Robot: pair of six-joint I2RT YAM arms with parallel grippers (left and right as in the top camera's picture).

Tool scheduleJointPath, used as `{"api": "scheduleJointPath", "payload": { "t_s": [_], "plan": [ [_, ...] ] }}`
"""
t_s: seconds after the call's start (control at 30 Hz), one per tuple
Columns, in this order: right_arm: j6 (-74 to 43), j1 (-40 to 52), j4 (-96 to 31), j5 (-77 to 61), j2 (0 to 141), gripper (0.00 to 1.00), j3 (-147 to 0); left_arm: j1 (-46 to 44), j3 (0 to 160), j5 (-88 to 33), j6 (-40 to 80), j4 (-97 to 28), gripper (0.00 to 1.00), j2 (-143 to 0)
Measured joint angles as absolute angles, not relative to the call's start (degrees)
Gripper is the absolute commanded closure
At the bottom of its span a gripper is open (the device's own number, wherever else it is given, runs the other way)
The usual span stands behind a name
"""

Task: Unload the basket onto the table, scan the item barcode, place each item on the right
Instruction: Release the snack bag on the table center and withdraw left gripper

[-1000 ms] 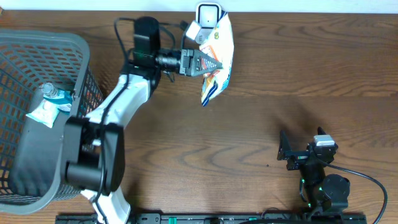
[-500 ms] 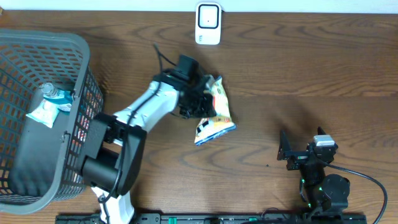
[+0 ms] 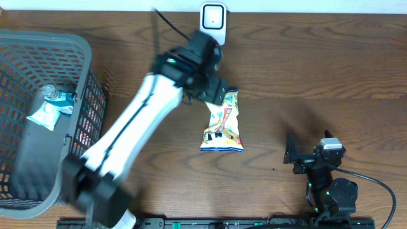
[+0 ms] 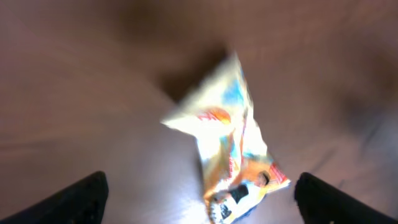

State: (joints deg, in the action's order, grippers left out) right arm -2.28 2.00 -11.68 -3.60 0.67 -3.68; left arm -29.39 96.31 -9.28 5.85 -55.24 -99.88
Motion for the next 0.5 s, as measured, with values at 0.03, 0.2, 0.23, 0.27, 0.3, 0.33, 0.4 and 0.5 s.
{"api": "scheduleJointPath", "payload": {
  "t_s": [0.03,0.2,0.23,0.27,0.3,0.33,0.4,0.5],
  "plan": [
    [-2.3,2.0,-11.7,-3.6,0.7,0.01,-3.7,-28.8,98.1,-7.5,5.8,-55.5,0.01,-97.5],
    [-2.3,2.0,-11.7,-3.6,0.7,0.01,-3.7,-22.7,102.4,4.0,6.7,-54.6,0.02,-84.7],
    [-2.3,2.0,-11.7,-3.6,0.7,0.01,-3.7,-20.8,102.5,6.7,7.6,-54.7,0.02,-82.8],
    [-2.3,2.0,-11.7,-3.6,0.7,0.01,-3.7,-18.6,102.5,8.8,8.9,-54.9,0.02,-81.3],
    [-2.3,2.0,-11.7,-3.6,0.7,0.01,-3.7,-15.4,102.5,11.2,10.4,-55.2,0.02,-80.1],
    [-2.3,2.0,-11.7,-3.6,0.7,0.01,-3.7,-12.7,102.5,12.7,11.9,-55.5,0.02,-79.5],
    [-2.3,2.0,-11.7,-3.6,0.7,0.01,-3.7,-5.3,102.5,15.2,15.7,-56.7,0.02,-79.2],
    [-2.3,2.0,-11.7,-3.6,0.7,0.01,-3.7,4.6,102.5,15.6,20.2,-59.2,0.02,-80.9]
  ]
}}
